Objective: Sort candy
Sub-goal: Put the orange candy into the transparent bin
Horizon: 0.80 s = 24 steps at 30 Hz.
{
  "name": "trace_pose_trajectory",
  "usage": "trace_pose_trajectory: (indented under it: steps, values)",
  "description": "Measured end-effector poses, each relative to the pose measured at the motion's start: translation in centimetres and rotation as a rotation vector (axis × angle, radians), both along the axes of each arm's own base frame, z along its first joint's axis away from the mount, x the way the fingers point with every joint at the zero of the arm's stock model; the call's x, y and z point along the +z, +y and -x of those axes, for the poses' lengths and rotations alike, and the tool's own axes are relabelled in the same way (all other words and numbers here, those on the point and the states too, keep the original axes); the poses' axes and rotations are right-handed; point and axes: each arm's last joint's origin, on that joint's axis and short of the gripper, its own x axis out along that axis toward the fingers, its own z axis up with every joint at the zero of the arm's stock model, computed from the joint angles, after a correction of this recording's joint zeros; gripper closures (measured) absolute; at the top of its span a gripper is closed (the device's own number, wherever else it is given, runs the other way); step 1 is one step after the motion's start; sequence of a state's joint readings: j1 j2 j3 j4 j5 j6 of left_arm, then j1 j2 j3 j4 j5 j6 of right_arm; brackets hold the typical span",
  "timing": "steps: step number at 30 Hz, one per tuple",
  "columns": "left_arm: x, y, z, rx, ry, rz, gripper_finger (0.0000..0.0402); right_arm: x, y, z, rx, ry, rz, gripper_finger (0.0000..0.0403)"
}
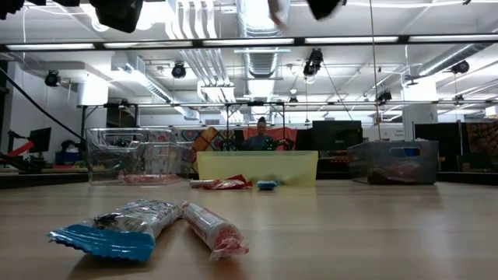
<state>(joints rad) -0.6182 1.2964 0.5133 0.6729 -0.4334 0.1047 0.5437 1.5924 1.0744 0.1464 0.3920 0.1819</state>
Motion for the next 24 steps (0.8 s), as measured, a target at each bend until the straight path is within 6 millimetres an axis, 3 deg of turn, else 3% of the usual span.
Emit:
trace_pose_trajectory:
  steps: [4,10,15,24]
  values:
    - [0.0,-0.1,-0.1,0.001,-0.015,0.033,0.0235,1.4,-1.4,-1.6,0.025,-0.167,0.062,0.0368]
    - [-0.2,-0.3,-1.3,0.019,-0.104,0.08,0.0235,1.8,-3.5,-3.7,0.096,-0.317,0.064,0.0369]
    - [-0.6,-0.3,-2.8,0.051,-0.115,0.088,0.0235,1.9,-4.6,-4.3,0.12,-0.337,0.047,0.0369]
    - [-0.8,-0.5,-4.8,0.082,-0.105,0.106,0.0244,2.2,-4.7,-4.4,0.134,-0.358,0.11,0.0367]
